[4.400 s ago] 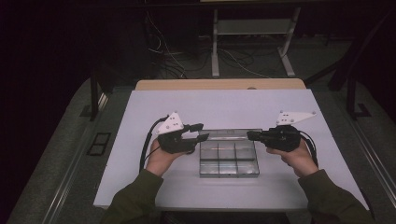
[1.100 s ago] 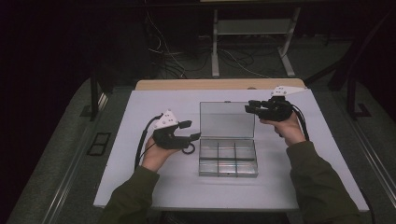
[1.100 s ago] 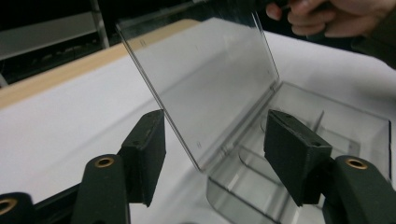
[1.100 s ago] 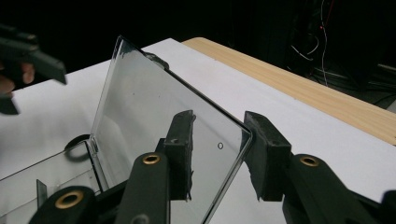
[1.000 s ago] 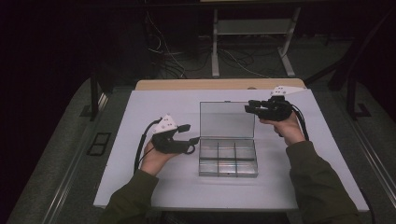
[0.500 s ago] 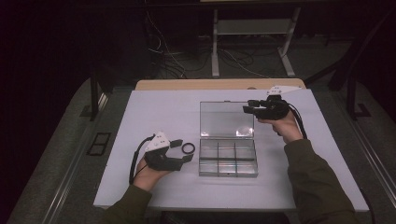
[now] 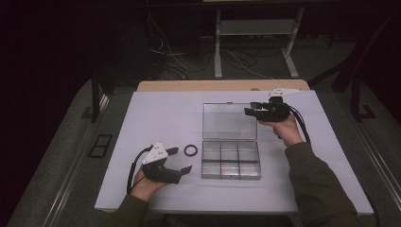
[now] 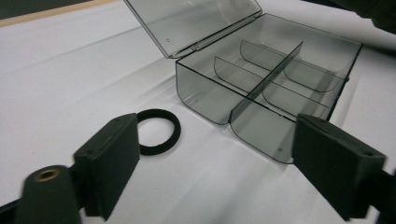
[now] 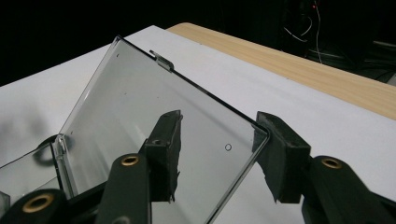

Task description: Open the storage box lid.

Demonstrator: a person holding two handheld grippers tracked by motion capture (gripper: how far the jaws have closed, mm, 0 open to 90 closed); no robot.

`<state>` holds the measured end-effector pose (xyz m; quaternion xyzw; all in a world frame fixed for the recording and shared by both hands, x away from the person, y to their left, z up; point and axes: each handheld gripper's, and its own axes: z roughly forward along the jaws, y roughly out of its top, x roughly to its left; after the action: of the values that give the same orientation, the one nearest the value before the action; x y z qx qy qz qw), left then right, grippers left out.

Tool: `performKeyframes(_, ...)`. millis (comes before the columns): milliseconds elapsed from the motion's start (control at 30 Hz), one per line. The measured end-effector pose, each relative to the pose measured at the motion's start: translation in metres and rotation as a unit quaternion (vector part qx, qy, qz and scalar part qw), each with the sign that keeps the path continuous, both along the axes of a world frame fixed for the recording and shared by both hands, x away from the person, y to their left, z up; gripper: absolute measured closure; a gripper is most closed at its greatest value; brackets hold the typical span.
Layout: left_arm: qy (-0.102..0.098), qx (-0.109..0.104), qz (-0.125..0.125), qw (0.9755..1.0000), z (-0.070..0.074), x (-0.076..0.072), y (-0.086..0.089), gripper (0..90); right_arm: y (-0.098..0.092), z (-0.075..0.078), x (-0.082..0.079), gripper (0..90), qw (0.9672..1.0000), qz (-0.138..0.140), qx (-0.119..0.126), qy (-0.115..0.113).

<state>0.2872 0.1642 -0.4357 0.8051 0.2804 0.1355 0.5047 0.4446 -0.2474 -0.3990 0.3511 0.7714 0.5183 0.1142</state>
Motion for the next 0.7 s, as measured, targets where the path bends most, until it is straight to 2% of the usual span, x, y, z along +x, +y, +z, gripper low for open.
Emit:
performKeyframes(267, 0.011, 0.015, -0.002, 0.9998, -0.003, 0.0, -0.003, 8.3, 0.002, -0.009, 0.005, 45.8, 1.0, -0.003, -0.001, 0.007)
performKeyframes(467, 0.012, 0.01, -0.001, 0.9999, -0.002, 0.0, -0.003, 6.0, 0.003, -0.014, 0.007, 43.4, 0.9999, -0.007, 0.002, 0.013)
performKeyframes(700, 0.013, 0.013, -0.005, 0.9998, -0.003, 0.001, -0.003, 5.4, 0.005, -0.018, 0.008, 41.4, 0.9998, -0.012, 0.0, 0.018)
